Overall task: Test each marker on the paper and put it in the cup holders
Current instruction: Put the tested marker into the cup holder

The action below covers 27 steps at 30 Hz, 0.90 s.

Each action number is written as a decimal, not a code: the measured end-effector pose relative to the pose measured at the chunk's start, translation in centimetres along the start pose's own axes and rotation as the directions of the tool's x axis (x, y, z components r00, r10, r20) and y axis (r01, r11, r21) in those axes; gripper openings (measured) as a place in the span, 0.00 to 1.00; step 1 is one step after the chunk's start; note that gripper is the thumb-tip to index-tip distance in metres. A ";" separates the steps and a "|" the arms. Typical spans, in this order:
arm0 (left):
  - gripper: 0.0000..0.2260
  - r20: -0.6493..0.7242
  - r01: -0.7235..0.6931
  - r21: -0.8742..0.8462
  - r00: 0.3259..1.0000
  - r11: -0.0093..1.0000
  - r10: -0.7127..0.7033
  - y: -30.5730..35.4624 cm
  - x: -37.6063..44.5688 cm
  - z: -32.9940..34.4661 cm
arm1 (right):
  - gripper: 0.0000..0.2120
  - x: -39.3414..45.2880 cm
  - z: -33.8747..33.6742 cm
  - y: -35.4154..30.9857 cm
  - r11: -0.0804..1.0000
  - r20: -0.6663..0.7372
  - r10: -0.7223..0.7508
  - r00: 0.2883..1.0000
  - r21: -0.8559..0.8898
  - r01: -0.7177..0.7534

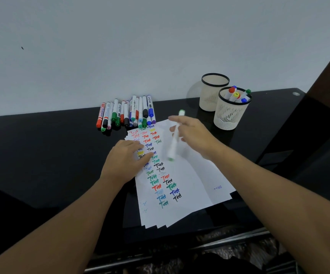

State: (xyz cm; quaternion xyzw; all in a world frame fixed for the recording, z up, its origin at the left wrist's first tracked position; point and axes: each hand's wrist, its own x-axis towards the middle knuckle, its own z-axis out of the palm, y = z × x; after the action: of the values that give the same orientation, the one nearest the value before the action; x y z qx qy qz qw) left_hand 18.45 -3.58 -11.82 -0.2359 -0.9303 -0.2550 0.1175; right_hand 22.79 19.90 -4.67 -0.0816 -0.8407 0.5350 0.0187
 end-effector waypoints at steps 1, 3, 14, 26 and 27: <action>0.24 -0.002 -0.003 -0.002 1.000 1.000 0.003 -0.1 0.0 0.0 | 0.23 -0.1 -0.6 0.0 1.000 0.007 -0.005 1.000 -0.011 0.005; 0.25 -0.005 -0.005 -0.005 1.000 1.000 0.005 -0.1 0.0 0.1 | 0.22 -0.5 -1.4 0.1 0.996 0.006 -0.025 1.000 -0.087 0.026; 0.24 -0.005 0.001 0.001 1.000 1.000 -0.001 -0.1 0.1 0.3 | 0.22 -1.9 -5.0 -1.1 0.909 -0.407 -0.339 0.848 -0.373 0.185; 0.24 -0.015 -0.001 -0.011 1.000 1.000 0.001 -0.2 0.0 0.3 | 0.13 1.7 -13.5 -2.6 0.921 -0.598 -0.282 0.751 -0.388 0.037; 0.24 -0.018 -0.001 -0.013 1.000 1.000 0.001 -0.1 0.0 0.3 | 0.12 2.0 -13.8 -2.4 0.922 -0.599 -0.262 0.757 -0.386 0.015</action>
State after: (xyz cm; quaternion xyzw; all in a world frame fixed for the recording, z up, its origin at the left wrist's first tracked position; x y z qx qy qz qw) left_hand 18.32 -3.51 -12.15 -0.2348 -0.9274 -0.2632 0.1242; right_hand 22.19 31.57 3.28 -0.1974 -0.8700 0.3097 0.3290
